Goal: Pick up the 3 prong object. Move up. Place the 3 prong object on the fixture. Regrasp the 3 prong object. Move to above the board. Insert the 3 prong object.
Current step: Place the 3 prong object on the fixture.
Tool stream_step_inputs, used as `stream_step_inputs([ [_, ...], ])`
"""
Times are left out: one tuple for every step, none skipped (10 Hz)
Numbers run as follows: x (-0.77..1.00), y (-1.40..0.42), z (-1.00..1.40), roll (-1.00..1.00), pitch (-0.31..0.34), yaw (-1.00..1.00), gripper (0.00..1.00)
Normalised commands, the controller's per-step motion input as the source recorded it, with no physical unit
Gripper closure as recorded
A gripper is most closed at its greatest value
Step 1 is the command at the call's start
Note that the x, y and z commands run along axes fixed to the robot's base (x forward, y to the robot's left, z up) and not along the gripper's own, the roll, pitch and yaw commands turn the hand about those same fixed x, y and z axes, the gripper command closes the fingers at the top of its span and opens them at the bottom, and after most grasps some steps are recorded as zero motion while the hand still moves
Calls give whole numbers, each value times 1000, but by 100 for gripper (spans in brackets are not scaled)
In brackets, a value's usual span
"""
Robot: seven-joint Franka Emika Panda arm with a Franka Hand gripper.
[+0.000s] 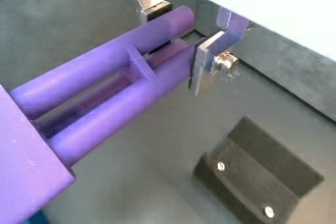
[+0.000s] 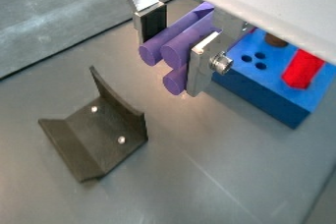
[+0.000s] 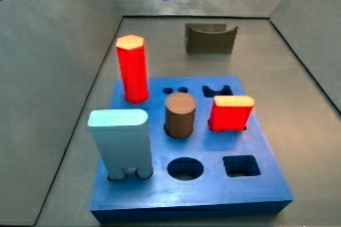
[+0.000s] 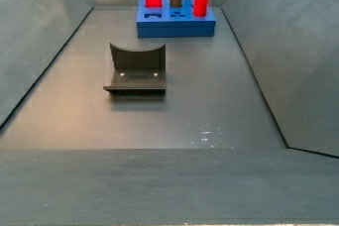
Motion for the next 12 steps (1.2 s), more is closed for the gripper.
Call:
stream_step_inputs([
  [1000,-219,9,60,146,67,100],
  [1000,-194,9,77,151,54,100],
  [1000,900,-71,-1000,136,-31,100],
  [1000,944,-74,-1000,139,-39,100],
  [1000,895,-51,-1000,147,-63,100],
  [1000,803,-23,-1000,164,-72,100],
  [1000,709,-25,-1000,171,-82,100],
  [1000,603,-24,-1000,174,-95,100],
  [913,431,-11,-1000,181,-112,100],
  [785,209,-6,-846,164,-121,100],
  [694,105,-8,-657,133,-118,100],
  [591,82,-4,-465,105,-114,100],
])
